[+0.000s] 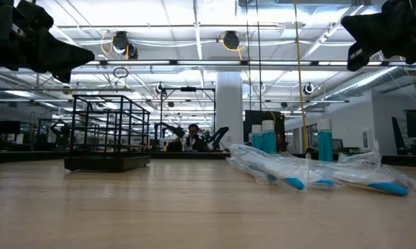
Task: Pick & Place toothbrushing station
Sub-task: Put the right mouthwash into the middle compartment of the mesh organizer
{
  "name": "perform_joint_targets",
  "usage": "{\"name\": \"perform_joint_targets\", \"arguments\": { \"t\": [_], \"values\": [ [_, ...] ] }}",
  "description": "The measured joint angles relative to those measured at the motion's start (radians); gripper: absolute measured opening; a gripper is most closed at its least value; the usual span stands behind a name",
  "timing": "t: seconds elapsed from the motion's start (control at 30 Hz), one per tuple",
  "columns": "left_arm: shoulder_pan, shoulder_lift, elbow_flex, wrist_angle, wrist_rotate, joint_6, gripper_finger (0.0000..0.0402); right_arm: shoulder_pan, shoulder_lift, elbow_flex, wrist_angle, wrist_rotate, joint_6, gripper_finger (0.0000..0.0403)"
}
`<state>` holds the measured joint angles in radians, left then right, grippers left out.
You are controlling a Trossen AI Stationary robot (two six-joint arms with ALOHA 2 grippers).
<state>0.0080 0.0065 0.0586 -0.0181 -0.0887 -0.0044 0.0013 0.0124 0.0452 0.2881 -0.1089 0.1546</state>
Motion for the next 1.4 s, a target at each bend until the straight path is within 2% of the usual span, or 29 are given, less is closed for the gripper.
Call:
{"name": "perform_joint_targets", "arguments": {
  "t": [0.27, 0.43, 0.5, 0.63, 0.87, 0.97, 1.07, 1.2, 1.4],
  "values": [
    [0.0, 0.0, 0.0, 0.0, 0.0, 0.0, 0.0042, 0.0, 0.002, 0.0, -0.037, 0.009, -0.018, 0.0],
    [0.0, 0.0, 0.0, 0.0, 0.0, 0.0, 0.0042, 0.001, 0.037, 0.0, -0.048, 0.145, 0.078, 0.0001],
    [0.0, 0.0, 0.0, 0.0, 0.0, 0.0, 0.0042, 0.006, 0.063, 0.0, -0.078, 0.168, 0.119, 0.0007],
    [0.0, 0.0, 0.0, 0.0, 0.0, 0.0, 0.0042, 0.023, 0.133, 0.0, -0.129, 0.166, 0.122, 0.0049],
    [0.0, 0.0, 0.0, 0.0, 0.0, 0.0, 0.0042, 0.063, 0.235, 0.011, -0.101, 0.14, 0.149, 0.0164],
    [0.0, 0.0, 0.0, 0.0, 0.0, 0.0, 0.0042, 0.096, 0.255, 0.044, -0.175, 0.118, 0.195, 0.0191],
    [0.0, 0.0, 0.0, 0.0, 0.0, 0.0, 0.0042, 0.131, 0.281, 0.121, -0.304, 0.117, 0.258, 0.0197],
    [0.0, 0.0, 0.0, 0.0, 0.0, 0.0, 0.0042, 0.176, 0.333, 0.204, -0.527, 0.176, 0.377, 0.0186],
    [0.0, 0.0, 0.0, 0.001, 0.0, 0.0, 0.0042, 0.204, 0.434, 0.23, -0.688, 0.36, 0.507, 0.0164]
  ]
}}
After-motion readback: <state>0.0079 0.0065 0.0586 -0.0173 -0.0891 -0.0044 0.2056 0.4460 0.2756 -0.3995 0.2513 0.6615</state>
